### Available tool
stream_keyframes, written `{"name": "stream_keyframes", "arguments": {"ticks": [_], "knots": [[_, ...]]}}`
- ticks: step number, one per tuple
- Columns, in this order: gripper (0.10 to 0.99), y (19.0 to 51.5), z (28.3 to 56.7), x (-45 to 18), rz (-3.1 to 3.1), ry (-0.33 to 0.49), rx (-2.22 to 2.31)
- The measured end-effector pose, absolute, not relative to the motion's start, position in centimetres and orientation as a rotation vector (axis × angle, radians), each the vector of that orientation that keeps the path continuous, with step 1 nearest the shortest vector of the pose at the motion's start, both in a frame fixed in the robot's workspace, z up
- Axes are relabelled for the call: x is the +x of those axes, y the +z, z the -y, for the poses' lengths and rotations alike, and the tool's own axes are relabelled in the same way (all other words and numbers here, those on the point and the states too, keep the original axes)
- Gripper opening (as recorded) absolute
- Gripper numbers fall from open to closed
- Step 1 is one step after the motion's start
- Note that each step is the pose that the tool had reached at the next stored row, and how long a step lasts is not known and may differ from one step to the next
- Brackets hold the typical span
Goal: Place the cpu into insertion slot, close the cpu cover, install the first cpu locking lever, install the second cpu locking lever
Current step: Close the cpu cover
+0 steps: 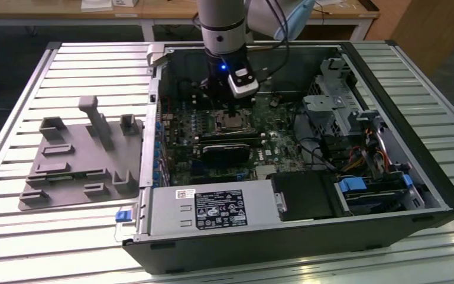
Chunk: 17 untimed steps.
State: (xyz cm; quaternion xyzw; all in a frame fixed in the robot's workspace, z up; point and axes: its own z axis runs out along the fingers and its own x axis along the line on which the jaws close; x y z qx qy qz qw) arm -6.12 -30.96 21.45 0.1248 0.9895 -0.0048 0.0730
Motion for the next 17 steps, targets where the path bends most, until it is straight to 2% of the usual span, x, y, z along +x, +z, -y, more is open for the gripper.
{"name": "stream_keyframes", "arguments": {"ticks": [9,17], "knots": [[0.102,21.38,30.97,-6.13,-2.987,-0.062,0.225],[0.102,21.35,30.96,-6.09,-3.008,-0.065,0.226]]}}
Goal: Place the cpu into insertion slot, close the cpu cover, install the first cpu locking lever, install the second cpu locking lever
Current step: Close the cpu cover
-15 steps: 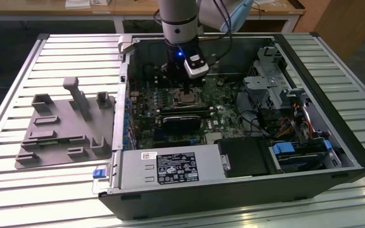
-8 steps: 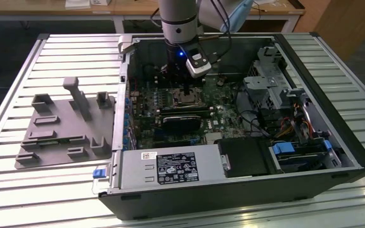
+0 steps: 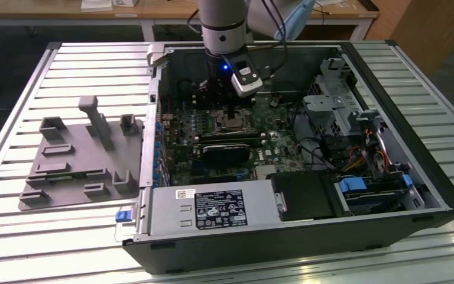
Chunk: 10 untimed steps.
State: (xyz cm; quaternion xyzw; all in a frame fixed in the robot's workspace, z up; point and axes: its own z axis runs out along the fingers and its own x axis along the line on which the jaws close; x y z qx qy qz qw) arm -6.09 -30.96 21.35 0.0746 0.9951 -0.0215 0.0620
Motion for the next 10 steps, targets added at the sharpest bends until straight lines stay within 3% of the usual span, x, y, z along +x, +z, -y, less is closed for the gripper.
{"name": "stream_keyframes", "arguments": {"ticks": [10], "knots": [[0.102,21.17,31.09,-5.89,-3.127,-0.081,0.230]]}}
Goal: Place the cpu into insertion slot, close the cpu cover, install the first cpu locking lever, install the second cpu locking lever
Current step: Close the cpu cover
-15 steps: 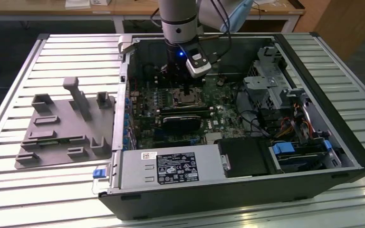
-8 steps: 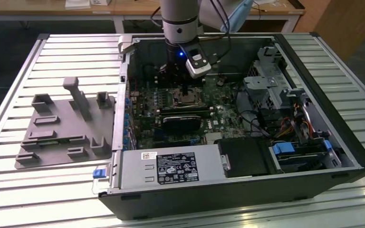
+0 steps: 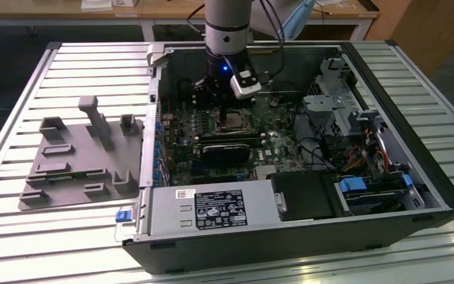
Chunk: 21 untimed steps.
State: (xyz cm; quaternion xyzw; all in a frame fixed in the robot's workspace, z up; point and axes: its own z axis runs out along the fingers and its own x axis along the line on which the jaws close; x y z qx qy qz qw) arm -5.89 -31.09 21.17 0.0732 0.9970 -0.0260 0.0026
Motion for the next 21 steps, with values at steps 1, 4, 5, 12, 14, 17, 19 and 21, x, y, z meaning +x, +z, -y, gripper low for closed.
{"name": "stream_keyframes", "arguments": {"ticks": [1,4,5,12,14,17,19,21], "knots": [[0.102,21.2,31.1,-5.9,-3.127,-0.081,0.230],[0.102,21.1,31.1,-5.9,-3.127,-0.067,0.229],[0.102,21.0,31.1,-5.9,-3.126,-0.059,0.229],[0.102,20.8,31.2,-6.4,-3.109,-0.029,0.220],[0.102,20.7,31.3,-6.6,-3.104,-0.017,0.218],[0.102,20.5,31.3,-7.0,-3.095,-0.004,0.214],[0.102,20.3,31.3,-7.2,-3.090,0.003,0.210],[0.102,20.2,31.3,-7.3,-3.086,0.007,0.206]]}}
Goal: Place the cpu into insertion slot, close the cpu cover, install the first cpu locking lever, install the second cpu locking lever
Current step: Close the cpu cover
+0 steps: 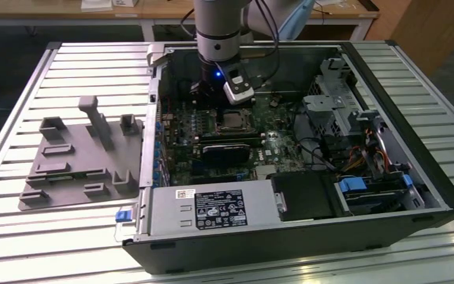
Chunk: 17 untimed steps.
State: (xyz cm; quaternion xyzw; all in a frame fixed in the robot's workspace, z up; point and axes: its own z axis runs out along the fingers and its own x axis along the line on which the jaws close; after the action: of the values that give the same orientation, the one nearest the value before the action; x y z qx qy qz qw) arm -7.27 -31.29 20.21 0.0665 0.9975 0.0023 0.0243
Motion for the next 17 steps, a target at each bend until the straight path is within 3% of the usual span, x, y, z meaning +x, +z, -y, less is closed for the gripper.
{"name": "stream_keyframes", "arguments": {"ticks": [17], "knots": [[0.102,20.42,31.30,-7.30,-3.084,0.016,0.200]]}}
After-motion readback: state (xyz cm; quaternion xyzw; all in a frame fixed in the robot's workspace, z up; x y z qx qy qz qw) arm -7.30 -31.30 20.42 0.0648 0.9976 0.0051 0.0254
